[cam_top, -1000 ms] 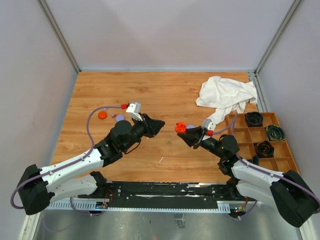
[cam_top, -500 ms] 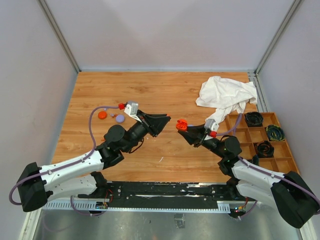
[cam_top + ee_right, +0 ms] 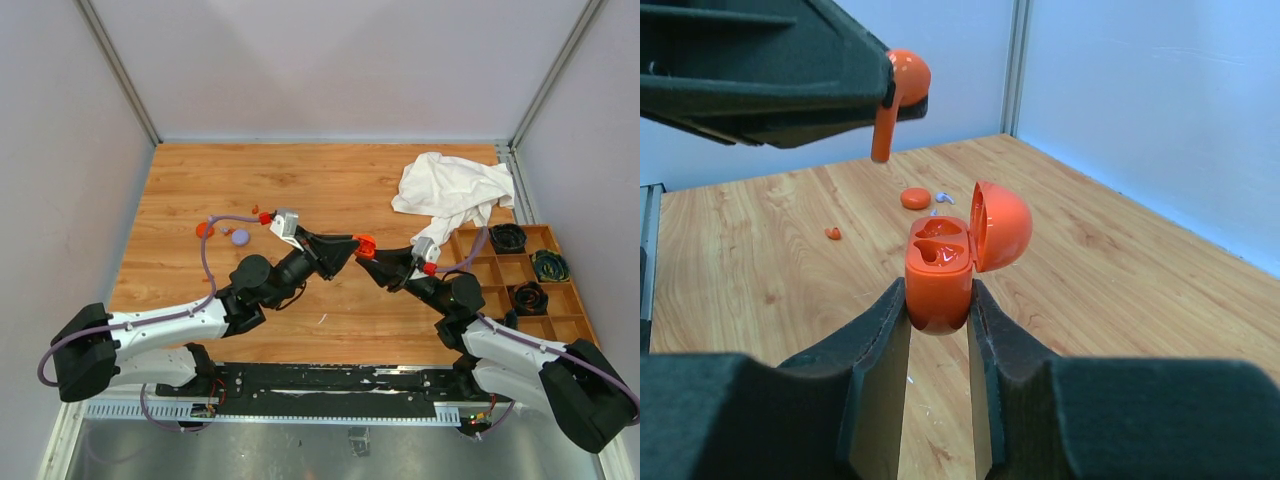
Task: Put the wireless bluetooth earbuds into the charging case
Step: Place the earbud in the charging case.
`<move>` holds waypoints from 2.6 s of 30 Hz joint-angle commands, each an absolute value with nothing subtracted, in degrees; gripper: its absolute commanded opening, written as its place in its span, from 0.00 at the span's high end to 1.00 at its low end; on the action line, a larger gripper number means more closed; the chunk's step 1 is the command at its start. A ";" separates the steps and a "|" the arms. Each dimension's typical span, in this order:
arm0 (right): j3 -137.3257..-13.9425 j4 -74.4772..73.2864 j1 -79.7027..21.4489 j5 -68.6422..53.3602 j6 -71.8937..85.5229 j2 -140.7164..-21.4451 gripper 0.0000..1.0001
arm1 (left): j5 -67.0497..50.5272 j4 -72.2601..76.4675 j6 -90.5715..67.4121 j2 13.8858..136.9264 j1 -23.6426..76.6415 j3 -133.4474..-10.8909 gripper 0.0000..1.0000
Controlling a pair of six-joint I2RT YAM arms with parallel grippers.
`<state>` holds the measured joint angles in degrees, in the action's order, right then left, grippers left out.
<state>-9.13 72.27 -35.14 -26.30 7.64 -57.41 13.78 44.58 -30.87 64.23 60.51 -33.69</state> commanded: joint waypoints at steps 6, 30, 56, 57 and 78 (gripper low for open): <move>-10.02 75.06 -36.04 -25.05 7.47 -56.05 0.92 | 16.43 50.44 -30.41 67.81 62.26 -33.88 0.81; -10.02 74.88 -36.04 -25.55 7.73 -56.04 0.92 | 17.08 52.60 -29.78 71.96 62.67 -35.51 0.81; -9.60 74.27 -36.02 -25.00 7.43 -55.27 0.92 | 17.43 52.48 -31.72 72.36 62.69 -33.56 0.74; -9.58 74.27 -36.03 -24.97 7.47 -55.35 0.92 | 17.36 52.52 -31.64 72.00 62.71 -33.46 0.73; -9.67 73.24 -36.03 -25.31 7.47 -55.18 0.92 | 12.96 45.73 -32.17 69.54 62.72 -35.65 0.57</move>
